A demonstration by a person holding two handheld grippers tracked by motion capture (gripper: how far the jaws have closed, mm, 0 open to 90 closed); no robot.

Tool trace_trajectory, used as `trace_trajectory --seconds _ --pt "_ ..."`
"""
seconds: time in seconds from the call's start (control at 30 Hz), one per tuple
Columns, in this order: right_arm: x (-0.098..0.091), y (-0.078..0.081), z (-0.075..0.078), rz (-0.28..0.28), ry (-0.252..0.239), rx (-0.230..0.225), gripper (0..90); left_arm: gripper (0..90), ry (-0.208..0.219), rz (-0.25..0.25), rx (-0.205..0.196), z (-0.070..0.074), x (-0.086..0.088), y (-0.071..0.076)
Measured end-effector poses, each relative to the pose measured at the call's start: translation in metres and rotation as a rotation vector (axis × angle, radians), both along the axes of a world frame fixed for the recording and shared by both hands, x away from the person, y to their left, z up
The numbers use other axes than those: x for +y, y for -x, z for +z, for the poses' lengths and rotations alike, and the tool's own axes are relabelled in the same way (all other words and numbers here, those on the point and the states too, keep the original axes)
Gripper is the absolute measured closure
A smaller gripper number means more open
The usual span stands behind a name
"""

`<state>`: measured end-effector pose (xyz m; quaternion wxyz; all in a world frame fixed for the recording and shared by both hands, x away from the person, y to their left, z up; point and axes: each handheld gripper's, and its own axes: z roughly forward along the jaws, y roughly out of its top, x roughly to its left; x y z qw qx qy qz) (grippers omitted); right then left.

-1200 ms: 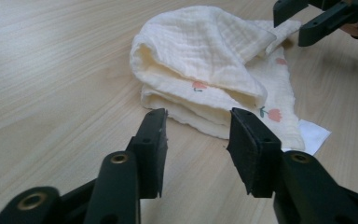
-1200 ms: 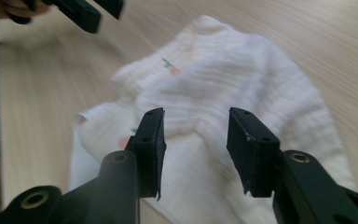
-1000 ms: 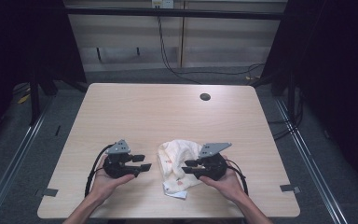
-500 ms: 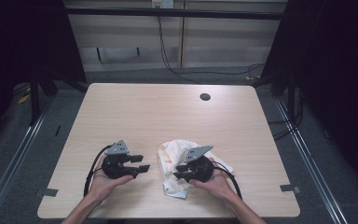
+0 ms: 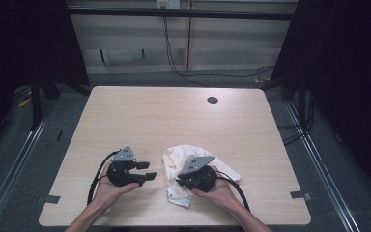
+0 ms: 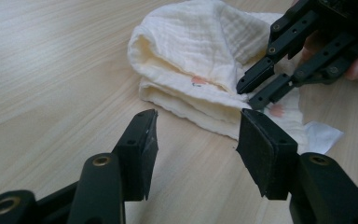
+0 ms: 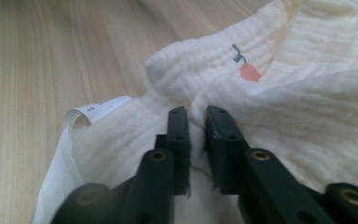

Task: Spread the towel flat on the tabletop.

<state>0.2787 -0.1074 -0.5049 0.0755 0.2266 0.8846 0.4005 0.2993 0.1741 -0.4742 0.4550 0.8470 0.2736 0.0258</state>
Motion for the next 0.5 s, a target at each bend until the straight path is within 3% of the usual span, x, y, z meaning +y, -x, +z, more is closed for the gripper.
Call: trace_trajectory --seconds 0.17,0.3,0.5 --pt "-0.001 -0.002 0.003 -0.017 -0.002 0.017 86.6 47.3 0.003 -0.008 -0.005 0.001 -0.001 0.002" --pt "-0.008 -0.002 0.014 -0.031 -0.046 0.014 86.7 47.6 0.007 -0.020 -0.001 0.001 -0.004 0.003" --pt "-0.034 -0.003 0.033 -0.078 -0.118 0.007 86.0 48.2 0.008 -0.044 -0.004 0.001 -0.014 0.007"
